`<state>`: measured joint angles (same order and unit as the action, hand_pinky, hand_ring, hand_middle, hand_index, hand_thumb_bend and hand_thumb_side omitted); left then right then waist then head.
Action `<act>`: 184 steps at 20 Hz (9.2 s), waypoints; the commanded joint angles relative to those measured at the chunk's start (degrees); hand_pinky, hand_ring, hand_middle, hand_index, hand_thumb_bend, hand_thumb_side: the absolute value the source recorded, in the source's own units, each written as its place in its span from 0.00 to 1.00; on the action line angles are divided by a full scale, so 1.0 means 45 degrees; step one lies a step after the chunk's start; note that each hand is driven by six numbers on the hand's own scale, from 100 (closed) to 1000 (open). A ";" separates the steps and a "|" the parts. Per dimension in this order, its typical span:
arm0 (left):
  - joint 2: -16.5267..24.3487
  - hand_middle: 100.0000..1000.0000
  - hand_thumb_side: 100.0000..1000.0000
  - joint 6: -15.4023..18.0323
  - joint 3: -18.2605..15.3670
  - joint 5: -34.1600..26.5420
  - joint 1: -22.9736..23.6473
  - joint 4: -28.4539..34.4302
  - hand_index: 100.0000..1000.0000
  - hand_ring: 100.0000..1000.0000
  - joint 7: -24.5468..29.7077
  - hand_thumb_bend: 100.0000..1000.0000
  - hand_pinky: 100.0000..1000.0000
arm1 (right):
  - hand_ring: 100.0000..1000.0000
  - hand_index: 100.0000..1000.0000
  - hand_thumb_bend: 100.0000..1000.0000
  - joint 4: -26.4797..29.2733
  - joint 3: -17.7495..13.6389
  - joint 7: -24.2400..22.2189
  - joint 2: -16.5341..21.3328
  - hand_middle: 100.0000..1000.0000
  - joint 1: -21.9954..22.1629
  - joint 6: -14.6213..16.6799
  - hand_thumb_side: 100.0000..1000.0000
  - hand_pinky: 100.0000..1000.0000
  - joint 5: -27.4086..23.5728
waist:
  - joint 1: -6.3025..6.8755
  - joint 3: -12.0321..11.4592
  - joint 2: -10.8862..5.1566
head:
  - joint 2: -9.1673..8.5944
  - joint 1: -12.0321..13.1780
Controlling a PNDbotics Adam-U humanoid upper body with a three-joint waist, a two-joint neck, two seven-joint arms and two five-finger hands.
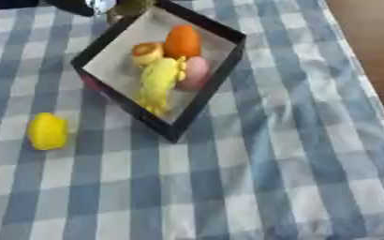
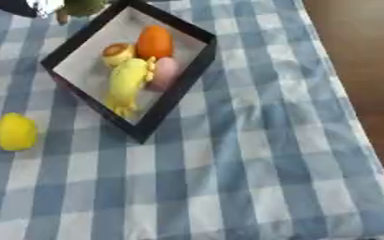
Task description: Pick up objects on the table and place them in the box.
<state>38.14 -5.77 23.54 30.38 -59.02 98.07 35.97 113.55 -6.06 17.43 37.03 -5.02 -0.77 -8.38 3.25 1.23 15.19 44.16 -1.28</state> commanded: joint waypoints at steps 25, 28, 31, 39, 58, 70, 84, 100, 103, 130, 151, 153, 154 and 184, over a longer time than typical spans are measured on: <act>-0.0423 0.83 0.56 0.2328 0.1026 0.3245 0.0548 -0.4063 0.93 0.87 0.1032 0.49 0.88 | 0.72 0.78 0.00 0.0231 -0.0039 -0.0037 0.0215 0.62 0.0048 -0.0207 0.73 0.83 0.0180 | 0.0150 0.0089 -0.0448 | -0.0124 0.0332; -0.0339 0.83 0.63 0.2288 0.0776 0.3341 0.0694 -0.4055 0.94 0.87 0.0742 0.54 0.88 | 0.72 0.78 0.00 0.0231 -0.0036 -0.0040 0.0207 0.62 0.0090 -0.0225 0.73 0.83 0.0214 | 0.0128 0.0061 -0.0453 | -0.0105 0.0331; -0.0237 0.83 0.63 0.2117 0.0361 0.3066 0.0881 -0.3672 0.94 0.87 0.0444 0.47 0.88 | 0.72 0.78 0.00 0.0231 -0.0040 -0.0029 0.0194 0.62 0.0123 -0.0244 0.73 0.83 0.0241 | 0.0107 0.0028 -0.0464 | -0.0083 0.0305; 0.0866 0.76 0.43 0.0783 -0.0993 0.0319 0.1614 -0.0554 0.89 0.81 -0.0525 0.09 0.84 | 0.72 0.78 0.00 0.0231 -0.0097 0.0072 0.0256 0.62 0.0201 -0.0140 0.72 0.83 0.0214 | 0.0076 -0.0076 -0.0552 | -0.0011 0.0138; 0.5704 0.76 0.55 0.0816 -0.2457 -0.3506 0.7678 0.3670 0.88 0.81 -0.0302 0.11 0.84 | 0.72 0.78 0.00 0.0231 -0.0168 0.0166 0.0239 0.62 0.0258 -0.0054 0.72 0.83 0.0355 | -0.0016 -0.0247 -0.0377 | -0.0010 -0.0177; 0.5978 0.81 0.61 0.0439 -0.1646 -0.2442 0.8351 0.3665 0.92 0.85 0.1144 0.36 0.86 | 0.72 0.79 0.00 0.0231 0.0055 -0.0049 0.0137 0.62 0.0243 0.0007 0.65 0.83 0.0577 | -0.0085 -0.0100 -0.0276 | -0.0097 0.0045; 0.5008 0.82 0.45 0.0974 -0.0823 0.1403 0.7637 0.1161 0.91 0.87 0.1527 0.57 0.86 | 0.72 0.79 0.00 0.0231 0.0780 -0.0731 -0.0286 0.62 0.0507 -0.0560 0.77 0.83 0.1520 | -0.0027 -0.0019 -0.0226 | -0.0128 0.0172; 0.4087 0.72 0.36 0.1226 -0.0426 0.2264 0.7099 -0.0789 0.85 0.77 0.1057 0.46 0.77 | 0.72 0.79 0.00 0.0231 0.0760 -0.0721 -0.0528 0.62 0.0623 -0.0797 0.78 0.83 0.1647 | -0.0034 0.0017 -0.0177 | -0.0140 0.0358; 0.4019 0.67 0.22 0.1153 -0.0349 0.2133 0.7055 -0.0874 0.82 0.72 0.0936 0.42 0.73 | 0.72 0.79 0.00 0.0231 0.0752 -0.0717 -0.0546 0.62 0.0633 -0.0813 0.78 0.83 0.1651 | -0.0027 0.0029 -0.0177 | -0.0135 0.0367; 0.3797 0.46 0.00 0.0344 -0.0808 0.2147 0.6718 0.0014 0.57 0.57 -0.1552 0.00 0.65 | 0.72 0.79 0.00 0.0231 0.0709 -0.0731 -0.0638 0.62 0.0709 -0.0836 0.77 0.83 0.1689 | -0.0031 0.0027 -0.0181 | -0.0092 0.0253; 0.2151 0.45 0.02 -0.0580 -0.1754 -0.0704 0.2308 0.2500 0.58 0.55 -0.0939 0.00 0.66 | 0.72 0.79 0.00 0.0231 0.0437 -0.0430 -0.0312 0.62 0.0810 -0.0525 0.75 0.83 0.1276 | -0.0010 -0.0133 -0.0534 | -0.0009 -0.0113; 0.2024 0.45 0.04 -0.0492 -0.1655 -0.0751 0.2176 0.2389 0.58 0.55 -0.0985 0.00 0.66 | 0.72 0.79 0.00 0.0231 0.0476 -0.0457 -0.0282 0.62 0.0711 -0.0468 0.75 0.83 0.1219 | -0.0061 -0.0035 -0.0541 | -0.0009 0.0034; 0.1821 0.45 0.04 -0.0518 -0.1553 -0.0843 0.1973 0.2213 0.59 0.55 -0.1019 0.00 0.67 | 0.72 0.79 0.00 0.0231 0.0549 -0.0515 -0.0253 0.62 0.0514 -0.0424 0.75 0.83 0.1121 | -0.0068 0.0163 -0.0530 | -0.0009 0.0195; -0.4284 0.82 0.68 0.0976 -0.1009 0.4610 -0.1079 -0.7169 0.95 0.86 -0.1909 0.41 0.87 | 0.71 0.79 0.00 0.0231 0.0626 -0.0739 -0.0431 0.61 -0.0041 -0.0688 0.77 0.83 0.0831 | 0.0026 0.0753 -0.0246 | -0.0293 0.0257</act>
<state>18.48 -2.53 19.92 49.91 -62.24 66.84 27.68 113.55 -2.79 14.07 34.05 -4.98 -3.77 -4.64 3.72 4.59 14.94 43.16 -0.12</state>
